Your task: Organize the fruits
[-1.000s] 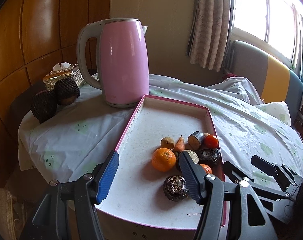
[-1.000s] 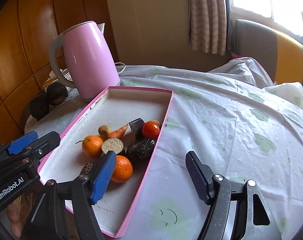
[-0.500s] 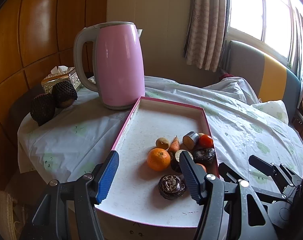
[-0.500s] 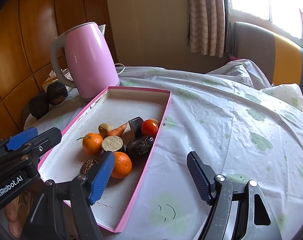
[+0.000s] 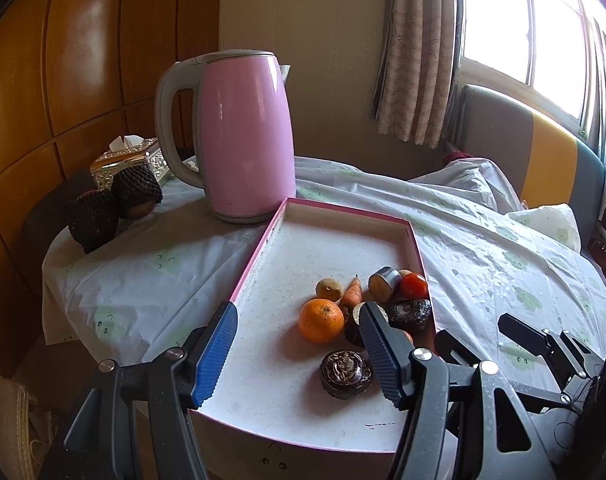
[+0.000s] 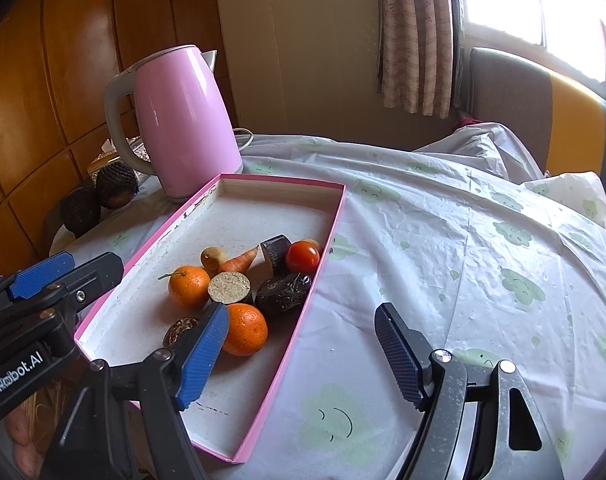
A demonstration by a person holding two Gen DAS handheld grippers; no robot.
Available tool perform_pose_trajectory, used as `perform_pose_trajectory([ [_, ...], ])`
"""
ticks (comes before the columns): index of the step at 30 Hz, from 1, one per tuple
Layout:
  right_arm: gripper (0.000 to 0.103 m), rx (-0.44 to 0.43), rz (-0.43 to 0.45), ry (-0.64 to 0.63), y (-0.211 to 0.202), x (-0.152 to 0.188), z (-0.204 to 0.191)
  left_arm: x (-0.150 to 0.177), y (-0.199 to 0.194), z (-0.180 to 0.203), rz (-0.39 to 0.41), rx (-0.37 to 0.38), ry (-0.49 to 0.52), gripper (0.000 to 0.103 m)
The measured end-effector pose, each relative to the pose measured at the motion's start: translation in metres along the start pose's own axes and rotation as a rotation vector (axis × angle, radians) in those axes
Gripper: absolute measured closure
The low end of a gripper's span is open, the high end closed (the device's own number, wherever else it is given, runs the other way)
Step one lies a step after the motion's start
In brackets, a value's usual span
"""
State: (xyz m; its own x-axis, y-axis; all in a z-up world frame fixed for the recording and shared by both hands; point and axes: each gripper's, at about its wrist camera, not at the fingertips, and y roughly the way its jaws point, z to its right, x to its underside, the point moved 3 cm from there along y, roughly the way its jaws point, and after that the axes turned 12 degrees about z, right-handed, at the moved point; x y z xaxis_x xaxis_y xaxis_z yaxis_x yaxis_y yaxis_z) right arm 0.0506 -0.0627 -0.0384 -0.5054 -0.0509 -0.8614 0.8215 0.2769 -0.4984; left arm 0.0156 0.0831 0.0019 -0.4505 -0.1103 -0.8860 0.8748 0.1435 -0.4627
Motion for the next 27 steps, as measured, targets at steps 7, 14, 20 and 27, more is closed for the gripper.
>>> perform_pose_trajectory([
  [7,0.027,-0.002,-0.001,-0.002,-0.001,0.000,0.000,-0.002,-0.005,-0.002,0.023,-0.027,-0.009,0.039],
  [14,0.027,-0.001,0.001,-0.005,-0.004,0.003,0.000,-0.002,-0.008,-0.002,0.023,-0.025,-0.015,0.039],
  [20,0.026,-0.001,0.000,-0.004,-0.003,0.004,0.001,-0.002,-0.008,-0.002,0.028,-0.020,-0.014,0.039],
  [27,0.026,-0.001,-0.005,-0.007,-0.005,0.007,0.006,-0.005,-0.010,-0.003,0.062,-0.013,-0.013,0.046],
])
